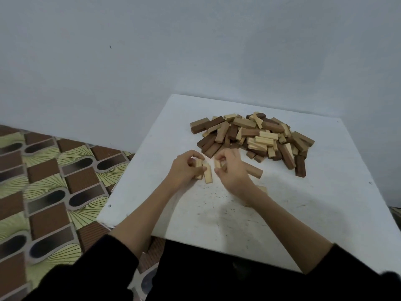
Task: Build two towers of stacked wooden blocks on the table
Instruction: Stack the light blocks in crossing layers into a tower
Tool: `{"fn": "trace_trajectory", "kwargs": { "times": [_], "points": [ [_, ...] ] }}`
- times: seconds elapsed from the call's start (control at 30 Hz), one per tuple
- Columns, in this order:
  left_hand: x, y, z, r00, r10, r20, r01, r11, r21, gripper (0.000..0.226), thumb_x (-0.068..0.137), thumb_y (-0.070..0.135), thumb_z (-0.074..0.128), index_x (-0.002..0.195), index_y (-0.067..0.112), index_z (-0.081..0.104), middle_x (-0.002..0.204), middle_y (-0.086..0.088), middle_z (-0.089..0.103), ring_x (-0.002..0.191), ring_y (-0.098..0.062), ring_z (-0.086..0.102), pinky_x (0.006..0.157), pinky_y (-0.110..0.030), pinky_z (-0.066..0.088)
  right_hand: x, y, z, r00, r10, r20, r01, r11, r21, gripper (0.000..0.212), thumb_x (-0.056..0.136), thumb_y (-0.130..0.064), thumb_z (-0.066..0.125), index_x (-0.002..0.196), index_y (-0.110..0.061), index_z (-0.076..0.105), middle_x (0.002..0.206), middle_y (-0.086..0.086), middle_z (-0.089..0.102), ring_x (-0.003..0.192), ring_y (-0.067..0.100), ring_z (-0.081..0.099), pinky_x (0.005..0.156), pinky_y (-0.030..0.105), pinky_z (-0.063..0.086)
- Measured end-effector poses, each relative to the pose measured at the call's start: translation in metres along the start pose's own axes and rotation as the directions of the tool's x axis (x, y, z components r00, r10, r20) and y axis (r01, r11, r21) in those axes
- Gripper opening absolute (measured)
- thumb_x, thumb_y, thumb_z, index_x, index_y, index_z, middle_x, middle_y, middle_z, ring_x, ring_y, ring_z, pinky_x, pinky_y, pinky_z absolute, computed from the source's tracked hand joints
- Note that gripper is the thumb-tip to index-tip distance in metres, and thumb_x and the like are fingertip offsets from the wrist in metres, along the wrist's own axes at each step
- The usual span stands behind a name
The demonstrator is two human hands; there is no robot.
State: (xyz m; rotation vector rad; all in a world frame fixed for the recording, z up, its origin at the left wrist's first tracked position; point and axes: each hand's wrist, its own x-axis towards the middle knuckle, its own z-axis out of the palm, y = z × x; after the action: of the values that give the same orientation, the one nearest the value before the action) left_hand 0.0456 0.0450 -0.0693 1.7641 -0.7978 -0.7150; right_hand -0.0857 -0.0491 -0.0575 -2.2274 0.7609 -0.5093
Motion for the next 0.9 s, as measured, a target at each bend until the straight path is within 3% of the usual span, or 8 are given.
{"fn": "trace_trajectory", "kwargs": {
  "times": [0.1, 0.2, 0.37, 0.5, 0.57, 0.73, 0.83, 0.9],
  "points": [
    [-0.003, -0.002, 0.0, 0.997, 0.077, -0.005, -0.075, 0.984, 0.162, 0.018, 0.078, 0.007, 0.074, 0.093, 0.012, 0.065, 0.066, 0.001, 0.056, 0.06, -0.013, 0.05, 0.062, -0.023, 0.046, -0.001, 0.002, 0.014, 0.995, 0.066, 0.071, -0.063, 0.997, -0.047, 0.029, 0.088, -0.004, 0.057, 0.117, -0.007, 0.052, 0.119, 0.006, 0.042, 0.096, 0.025, 0.053, 0.085, 0.032, 0.045],
    [-0.004, -0.005, 0.002, 0.99, 0.141, -0.009, -0.135, 0.958, 0.252, 0.023, 0.076, 0.012, 0.076, 0.097, 0.013, 0.067, 0.087, -0.003, 0.064, 0.077, -0.015, 0.057, 0.07, -0.017, 0.046, 0.001, 0.003, 0.018, 0.994, 0.086, 0.062, -0.08, 0.992, -0.095, 0.028, 0.088, -0.007, 0.057, 0.115, -0.003, 0.057, 0.119, 0.01, 0.047, 0.086, 0.02, 0.051, 0.08, 0.028, 0.043],
    [-0.001, -0.009, 0.001, 0.984, 0.178, -0.014, -0.162, 0.924, 0.345, 0.033, 0.074, 0.018, 0.08, 0.104, 0.007, 0.07, 0.104, -0.002, 0.047, 0.099, -0.013, 0.039, 0.071, 0.0, 0.034, -0.001, 0.01, 0.021, 0.999, 0.03, 0.031, -0.025, 0.988, -0.15, 0.023, 0.086, -0.009, 0.06, 0.107, 0.001, 0.062, 0.109, 0.014, 0.052, 0.077, 0.016, 0.044, 0.066, 0.019, 0.029],
    [-0.003, -0.013, -0.003, 0.988, 0.153, -0.019, -0.135, 0.92, 0.368, 0.045, 0.073, 0.027, 0.081, 0.112, 0.01, 0.067, 0.108, 0.001, 0.043, 0.104, -0.012, 0.04, 0.079, -0.008, 0.035, -0.002, 0.006, 0.021, 0.999, 0.04, -0.013, -0.041, 0.994, -0.102, 0.027, 0.091, -0.007, 0.054, 0.116, 0.002, 0.058, 0.117, 0.015, 0.051, 0.084, 0.021, 0.049, 0.076, 0.023, 0.037],
    [-0.007, -0.013, -0.007, 0.994, 0.108, 0.001, -0.102, 0.939, 0.329, 0.058, 0.07, 0.031, 0.082, 0.121, 0.014, 0.06, 0.114, 0.004, 0.043, 0.102, -0.01, 0.043, 0.074, -0.007, 0.037, -0.003, 0.006, 0.019, 1.0, -0.004, 0.004, 0.004, 0.997, -0.073, 0.038, 0.089, -0.001, 0.053, 0.127, 0.002, 0.05, 0.124, 0.016, 0.049, 0.094, 0.025, 0.051, 0.081, 0.023, 0.038],
    [-0.014, -0.011, -0.015, 0.973, 0.106, 0.204, -0.191, 0.867, 0.461, 0.094, 0.062, 0.027, 0.088, 0.14, 0.015, 0.037, 0.12, 0.005, 0.037, 0.103, -0.012, 0.039, 0.08, -0.017, 0.034, -0.002, 0.013, 0.017, 0.987, -0.08, 0.141, 0.087, 0.995, -0.044, 0.067, 0.078, 0.006, 0.061, 0.14, -0.001, 0.036, 0.136, 0.016, 0.043, 0.113, 0.031, 0.047, 0.09, 0.023, 0.036],
    [-0.015, -0.015, -0.011, 0.96, 0.167, 0.226, -0.253, 0.865, 0.433, 0.094, 0.062, 0.018, 0.088, 0.14, 0.012, 0.036, 0.122, -0.003, 0.044, 0.099, -0.012, 0.04, 0.074, -0.007, 0.034, -0.004, 0.013, 0.017, 0.977, -0.115, 0.182, 0.122, 0.992, -0.027, 0.074, 0.075, 0.005, 0.066, 0.141, -0.002, 0.033, 0.133, 0.015, 0.043, 0.107, 0.026, 0.046, 0.081, 0.014, 0.032],
    [-0.015, -0.019, -0.007, 0.955, 0.215, 0.205, -0.282, 0.875, 0.393, 0.09, 0.063, 0.013, 0.087, 0.138, 0.01, 0.038, 0.123, -0.007, 0.048, 0.093, -0.008, 0.043, 0.071, -0.002, 0.035, -0.004, 0.013, 0.019, 0.973, -0.162, 0.164, 0.168, 0.986, -0.021, 0.075, 0.073, 0.002, 0.071, 0.139, 0.0, 0.035, 0.129, 0.018, 0.046, 0.095, 0.015, 0.043, 0.082, 0.017, 0.032]
  ]
}}
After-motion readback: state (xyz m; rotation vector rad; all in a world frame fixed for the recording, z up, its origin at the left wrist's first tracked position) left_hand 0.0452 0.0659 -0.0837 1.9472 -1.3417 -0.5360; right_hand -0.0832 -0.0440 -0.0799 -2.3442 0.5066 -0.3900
